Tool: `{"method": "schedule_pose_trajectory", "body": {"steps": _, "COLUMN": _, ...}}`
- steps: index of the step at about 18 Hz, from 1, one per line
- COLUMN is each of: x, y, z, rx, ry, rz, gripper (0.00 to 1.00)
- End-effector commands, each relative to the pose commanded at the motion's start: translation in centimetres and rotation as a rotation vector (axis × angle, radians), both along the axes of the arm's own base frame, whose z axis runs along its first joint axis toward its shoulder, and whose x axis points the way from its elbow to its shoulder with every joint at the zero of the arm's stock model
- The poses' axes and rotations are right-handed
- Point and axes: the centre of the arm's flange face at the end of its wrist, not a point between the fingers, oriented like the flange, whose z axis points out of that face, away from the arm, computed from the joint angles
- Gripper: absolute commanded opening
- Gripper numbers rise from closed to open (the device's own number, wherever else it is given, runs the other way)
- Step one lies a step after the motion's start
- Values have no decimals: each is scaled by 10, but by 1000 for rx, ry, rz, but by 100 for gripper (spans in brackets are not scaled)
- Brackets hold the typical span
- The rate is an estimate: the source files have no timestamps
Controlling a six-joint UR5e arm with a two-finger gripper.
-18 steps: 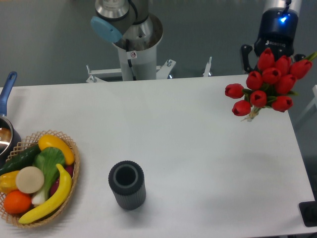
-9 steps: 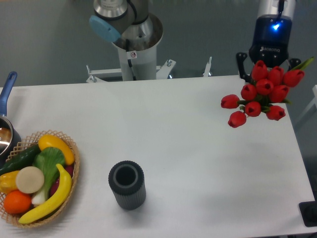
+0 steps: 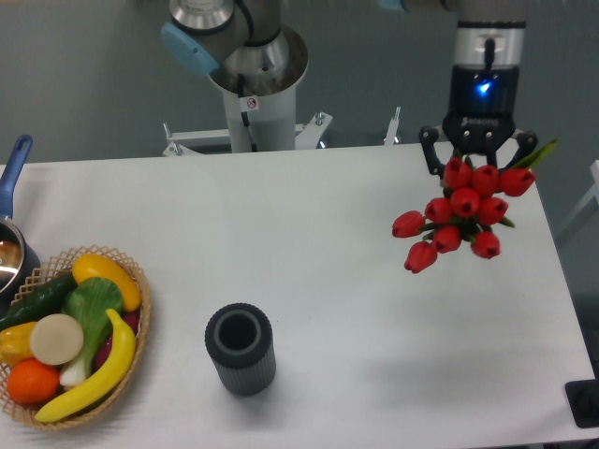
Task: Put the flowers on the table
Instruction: 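Carry the red tulip bouquet in the gripper down toward the table, then raise the open gripper away from the tulips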
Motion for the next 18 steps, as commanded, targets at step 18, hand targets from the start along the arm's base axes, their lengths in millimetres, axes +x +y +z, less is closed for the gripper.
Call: {"method": "schedule_pose_trajectory", "body": {"steps": 18, "x": 25, "y": 23, "z": -74, "rx": -299, "ry": 1, "rz": -141, "gripper": 71}}
